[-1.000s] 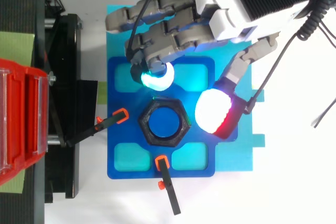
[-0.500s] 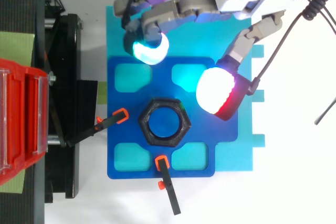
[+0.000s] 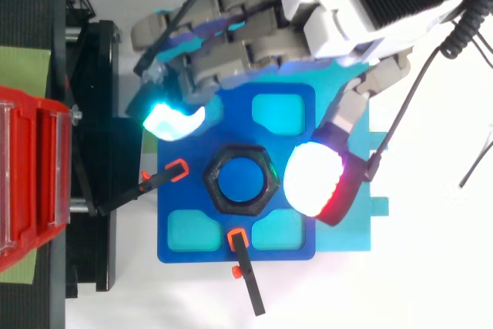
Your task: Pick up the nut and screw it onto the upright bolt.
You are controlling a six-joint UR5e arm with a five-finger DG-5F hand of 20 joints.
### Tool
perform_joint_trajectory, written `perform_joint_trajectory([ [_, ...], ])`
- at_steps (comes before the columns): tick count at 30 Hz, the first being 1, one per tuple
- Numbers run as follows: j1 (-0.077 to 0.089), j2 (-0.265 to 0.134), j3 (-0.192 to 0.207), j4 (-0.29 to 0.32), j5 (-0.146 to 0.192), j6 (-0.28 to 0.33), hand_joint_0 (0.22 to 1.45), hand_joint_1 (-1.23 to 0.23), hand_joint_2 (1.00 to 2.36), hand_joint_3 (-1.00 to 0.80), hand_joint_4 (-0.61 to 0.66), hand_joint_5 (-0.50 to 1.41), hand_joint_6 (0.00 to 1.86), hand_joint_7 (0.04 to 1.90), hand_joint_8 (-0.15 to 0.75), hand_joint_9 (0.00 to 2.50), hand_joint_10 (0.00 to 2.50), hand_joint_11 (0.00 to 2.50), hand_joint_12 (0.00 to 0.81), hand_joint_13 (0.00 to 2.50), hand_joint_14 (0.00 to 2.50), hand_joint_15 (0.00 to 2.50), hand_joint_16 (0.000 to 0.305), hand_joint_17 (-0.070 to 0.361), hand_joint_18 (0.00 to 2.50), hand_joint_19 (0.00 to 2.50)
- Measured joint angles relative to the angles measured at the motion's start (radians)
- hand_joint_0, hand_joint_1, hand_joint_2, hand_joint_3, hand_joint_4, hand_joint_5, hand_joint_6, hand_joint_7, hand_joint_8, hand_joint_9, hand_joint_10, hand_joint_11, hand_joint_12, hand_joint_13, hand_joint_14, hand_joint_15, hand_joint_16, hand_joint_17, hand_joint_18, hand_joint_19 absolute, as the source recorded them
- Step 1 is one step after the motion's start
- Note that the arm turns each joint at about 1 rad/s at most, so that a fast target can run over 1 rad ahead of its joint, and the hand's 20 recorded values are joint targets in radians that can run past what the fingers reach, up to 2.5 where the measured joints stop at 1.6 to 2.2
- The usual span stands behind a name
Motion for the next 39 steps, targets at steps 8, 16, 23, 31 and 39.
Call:
perform_joint_trajectory([
  [8,0.021,0.000,-0.032,-0.002,0.015,0.000,0.46,-0.13,1.00,-0.50,0.23,-0.16,0.50,0.85,0.264,0.63,0.00,0.00,0.327,0.39,0.00,0.00,0.037,0.084,0.06,0.00],
  [16,0.029,0.000,-0.046,-0.001,0.028,0.000,0.46,-0.13,1.00,-0.50,0.24,-0.13,0.50,1.11,0.272,0.63,0.00,0.00,0.327,0.39,0.00,0.00,0.037,0.084,0.06,0.00],
  [23,0.022,0.000,-0.047,0.000,0.029,0.006,0.47,-0.15,1.00,-0.50,0.22,-0.10,0.50,1.43,0.286,0.66,0.00,0.00,0.323,0.40,0.00,0.00,0.036,0.081,0.07,0.00],
  [31,0.009,0.000,-0.047,0.008,0.027,0.008,0.48,-0.19,1.00,-0.50,0.22,-0.09,0.57,1.44,0.293,0.70,0.00,0.00,0.317,0.45,0.00,0.00,0.034,0.077,0.12,0.00],
  [39,-0.004,0.000,-0.047,0.027,0.025,0.008,0.48,-0.22,1.00,-0.50,0.21,-0.03,0.71,1.17,0.290,0.86,0.00,0.00,0.286,0.57,0.00,0.00,0.030,0.068,0.26,0.00],
])
